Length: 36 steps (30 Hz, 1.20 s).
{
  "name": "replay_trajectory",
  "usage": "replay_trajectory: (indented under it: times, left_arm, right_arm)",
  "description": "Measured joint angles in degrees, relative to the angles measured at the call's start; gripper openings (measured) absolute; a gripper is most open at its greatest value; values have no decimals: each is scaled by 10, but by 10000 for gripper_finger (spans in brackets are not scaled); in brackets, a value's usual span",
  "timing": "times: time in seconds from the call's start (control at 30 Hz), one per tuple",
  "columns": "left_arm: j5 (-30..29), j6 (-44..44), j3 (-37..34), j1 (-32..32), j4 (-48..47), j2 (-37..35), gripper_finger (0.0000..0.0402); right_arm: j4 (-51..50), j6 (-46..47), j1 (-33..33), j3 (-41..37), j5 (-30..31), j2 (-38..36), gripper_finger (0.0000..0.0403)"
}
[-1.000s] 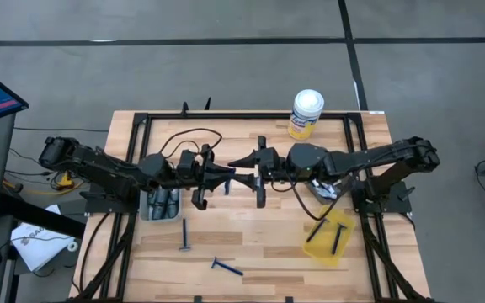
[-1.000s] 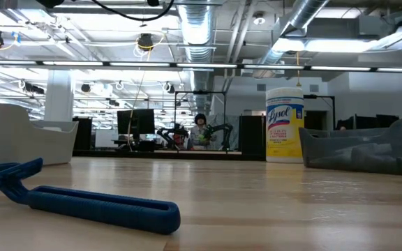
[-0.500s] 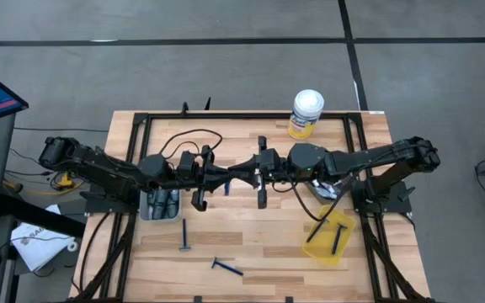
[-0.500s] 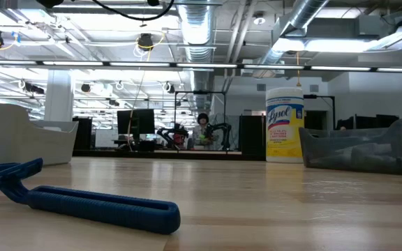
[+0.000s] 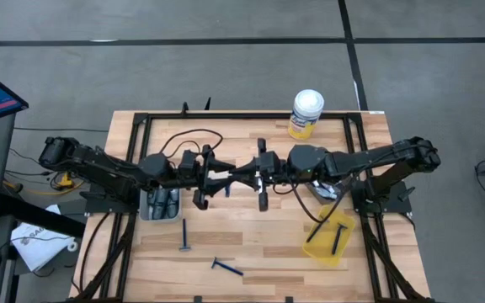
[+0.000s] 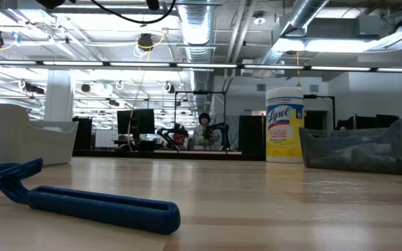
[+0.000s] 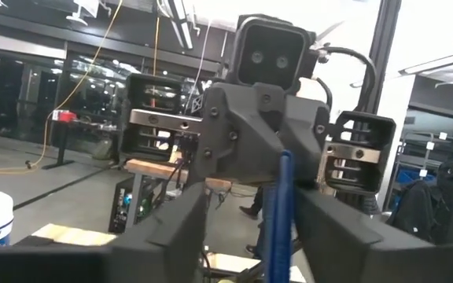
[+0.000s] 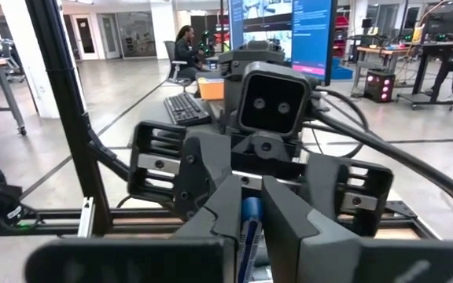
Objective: Pick & Place Travel size toiletries
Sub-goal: Put the blue razor into the yellow bin
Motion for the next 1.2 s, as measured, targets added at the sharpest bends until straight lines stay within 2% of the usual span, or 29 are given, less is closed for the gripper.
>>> replay_trajectory:
  times: [0.2,0.37,0.57,0.73,0.87,1.03,1.2]
  left_arm:
    - [-1,-22,0,-2,-28,0,265]
    - [14,-51,1,-4,-48,0,294]
    - [37,-72,1,-4,-56,0,297]
    - [49,-91,1,-7,-88,0,297]
    - [49,-96,1,-7,-138,-1,296]
    - [49,-110,1,-7,-192,-1,296]
    - [49,-111,1,-7,-204,-1,296]
  right_arm:
    - [-23,5,0,0,-2,-5,23]
    - [-73,6,-3,-3,19,-17,23]
    - [-139,23,-7,-1,25,-33,23]
    - [-270,50,12,0,34,-60,23]
    - [-418,105,51,0,31,-86,23]
    - [-624,223,120,-4,32,-92,23]
    - [-701,274,203,-20,29,-67,23]
